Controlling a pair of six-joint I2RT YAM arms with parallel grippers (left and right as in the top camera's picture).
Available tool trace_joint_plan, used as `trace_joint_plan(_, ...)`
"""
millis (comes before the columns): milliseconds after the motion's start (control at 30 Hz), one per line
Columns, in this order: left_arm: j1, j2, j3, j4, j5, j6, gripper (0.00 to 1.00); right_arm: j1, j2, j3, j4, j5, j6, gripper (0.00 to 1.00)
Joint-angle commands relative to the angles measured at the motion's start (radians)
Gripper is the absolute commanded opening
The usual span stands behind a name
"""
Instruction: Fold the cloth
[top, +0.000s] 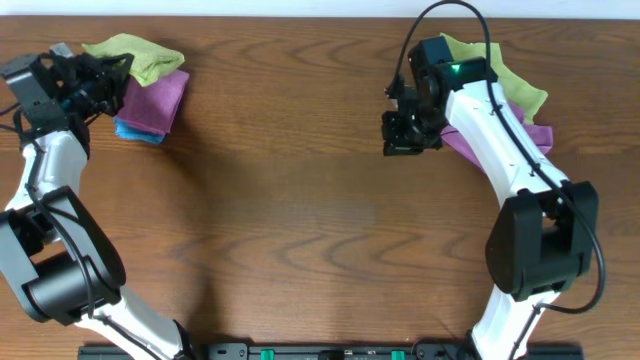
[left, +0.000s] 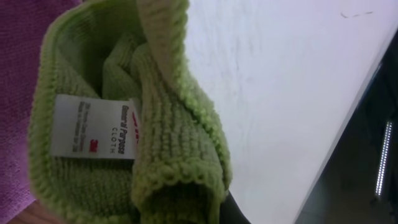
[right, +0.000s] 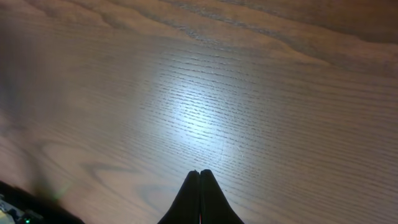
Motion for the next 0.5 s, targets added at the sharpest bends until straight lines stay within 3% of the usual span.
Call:
trace_joint_plan(0,0.001,0.037,0.006,0.008,0.000,0.009,0.06,0.014,-0.021,0.017,0.000,-0.003,-0.014,0.02)
trace_joint_plan(200,0.001,0.087,0.006,-0.004,-0.001,0.083,0.06,0.018,-0.021,0.017,-0.002,-0.003,-0.014,0.01)
trace_joint_plan(400,0.004,0.133,0.006,-0.132,-0.059,0.113,0.06,0.021,-0.021,0.017,-0.002,-0.007,-0.002,0.01)
trace_joint_plan(467,0.005,0.140,0.006,-0.198,-0.098,0.116,0.23,0.026,-0.021,0.017,-0.002,-0.007,-0.002,0.02)
